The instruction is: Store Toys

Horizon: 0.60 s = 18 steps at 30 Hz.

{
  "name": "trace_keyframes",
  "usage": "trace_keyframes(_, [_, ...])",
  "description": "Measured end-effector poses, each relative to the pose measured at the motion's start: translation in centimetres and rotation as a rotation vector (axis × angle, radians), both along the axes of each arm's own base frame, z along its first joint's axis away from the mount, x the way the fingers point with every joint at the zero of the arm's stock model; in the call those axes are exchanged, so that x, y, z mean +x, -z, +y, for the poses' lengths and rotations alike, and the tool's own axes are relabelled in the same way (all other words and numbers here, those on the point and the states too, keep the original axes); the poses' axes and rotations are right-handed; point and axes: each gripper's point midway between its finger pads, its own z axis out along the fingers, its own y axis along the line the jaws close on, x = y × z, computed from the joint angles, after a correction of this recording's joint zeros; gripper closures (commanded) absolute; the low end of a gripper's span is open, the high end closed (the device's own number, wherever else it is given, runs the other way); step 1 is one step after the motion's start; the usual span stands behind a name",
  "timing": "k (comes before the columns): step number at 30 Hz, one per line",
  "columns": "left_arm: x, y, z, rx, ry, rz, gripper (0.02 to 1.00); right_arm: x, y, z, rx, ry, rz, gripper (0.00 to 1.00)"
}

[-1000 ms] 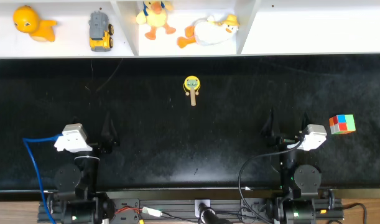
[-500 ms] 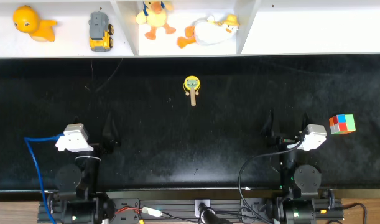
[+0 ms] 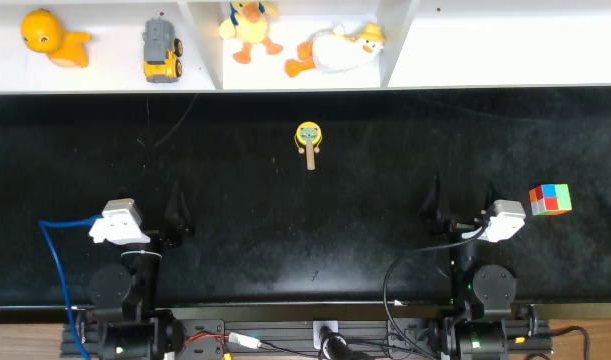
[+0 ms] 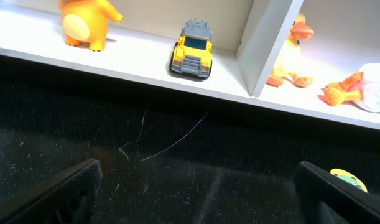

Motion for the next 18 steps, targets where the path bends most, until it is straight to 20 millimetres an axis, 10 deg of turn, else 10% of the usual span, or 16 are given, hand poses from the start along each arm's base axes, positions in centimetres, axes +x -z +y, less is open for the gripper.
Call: trace_keyframes(18, [0.0, 0.0, 0.0, 0.0, 0.0, 0.0, 0.02, 0.0, -1.5, 0.4, 0.002, -0.021, -0.06, 0.005])
